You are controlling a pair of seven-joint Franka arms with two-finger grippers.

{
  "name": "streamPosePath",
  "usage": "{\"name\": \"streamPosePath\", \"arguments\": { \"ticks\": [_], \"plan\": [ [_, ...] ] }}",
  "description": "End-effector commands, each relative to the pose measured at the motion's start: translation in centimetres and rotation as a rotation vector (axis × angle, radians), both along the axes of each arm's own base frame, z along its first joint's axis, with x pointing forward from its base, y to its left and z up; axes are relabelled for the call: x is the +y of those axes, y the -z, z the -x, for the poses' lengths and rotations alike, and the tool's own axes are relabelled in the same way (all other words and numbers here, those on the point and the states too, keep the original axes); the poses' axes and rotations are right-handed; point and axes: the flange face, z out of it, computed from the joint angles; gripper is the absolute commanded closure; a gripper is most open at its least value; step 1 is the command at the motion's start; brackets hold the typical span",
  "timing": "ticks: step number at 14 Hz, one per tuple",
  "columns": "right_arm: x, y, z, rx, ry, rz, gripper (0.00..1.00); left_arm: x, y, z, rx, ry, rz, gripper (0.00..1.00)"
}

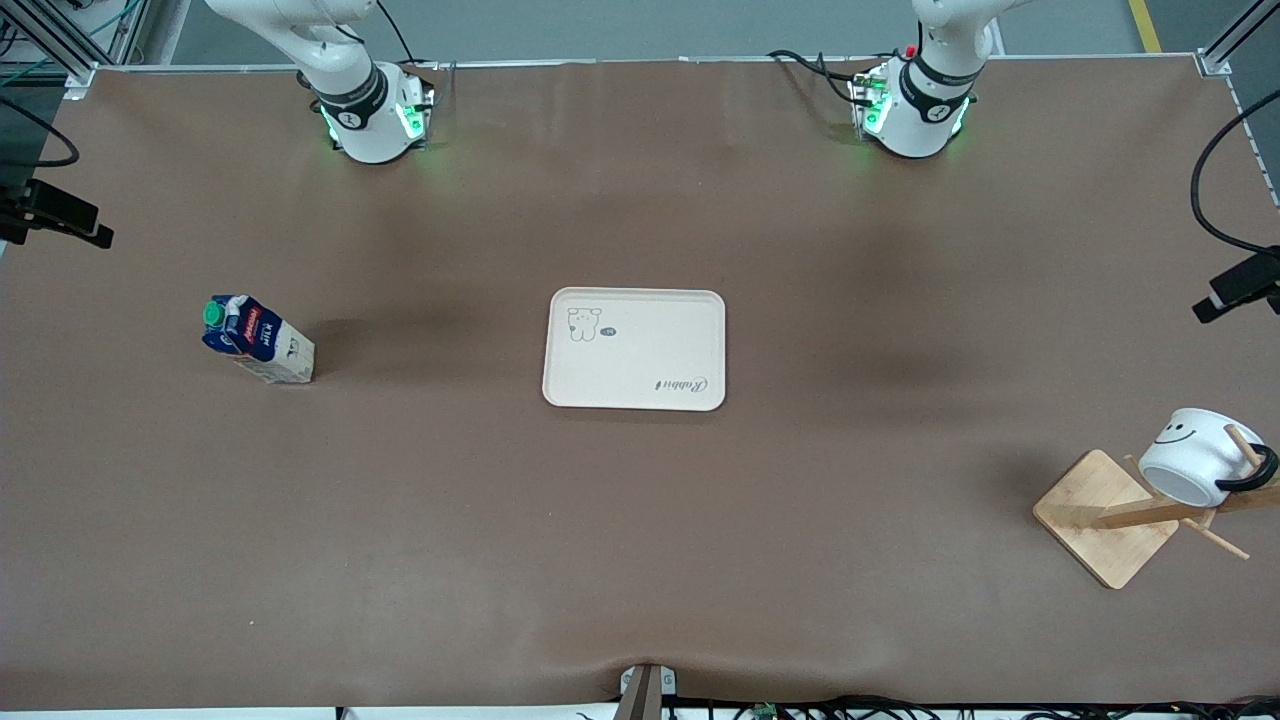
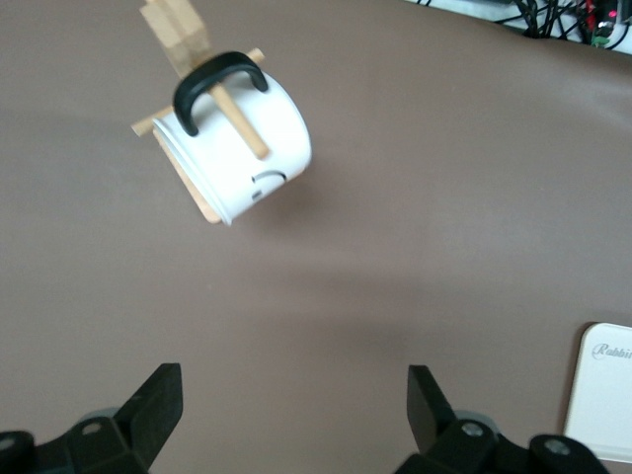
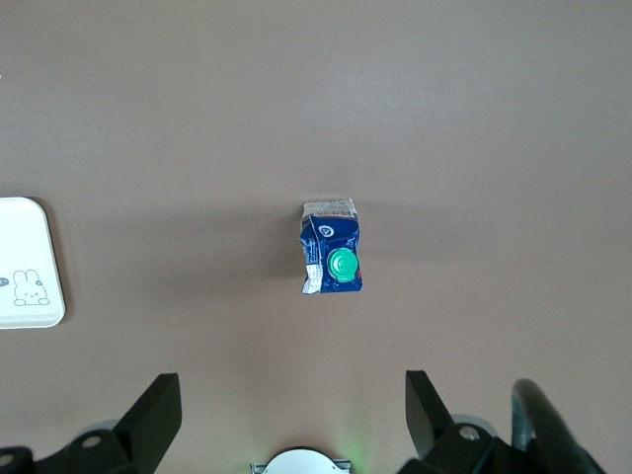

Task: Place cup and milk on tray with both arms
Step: 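Move the left gripper toward the white mug on the wooden stand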

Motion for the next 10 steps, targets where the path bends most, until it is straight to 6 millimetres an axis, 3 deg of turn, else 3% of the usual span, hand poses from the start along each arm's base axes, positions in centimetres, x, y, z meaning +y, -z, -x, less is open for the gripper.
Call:
{"name": "streamPosePath", "arguments": {
  "ticks": [1, 10],
  "plan": [
    [-0.2, -0.6, 0.7, -0.008, 0.015, 0.005, 0.00, 2.8, 2.7, 1.1, -0.103, 0.052, 0.045, 0.00],
    [-0.4, -0.6, 0.7, -0.007, 0.020, 0.005, 0.00, 7.2, 9.3, -0.1, -0.358, 0.095, 0.066, 0.00]
  ]
}}
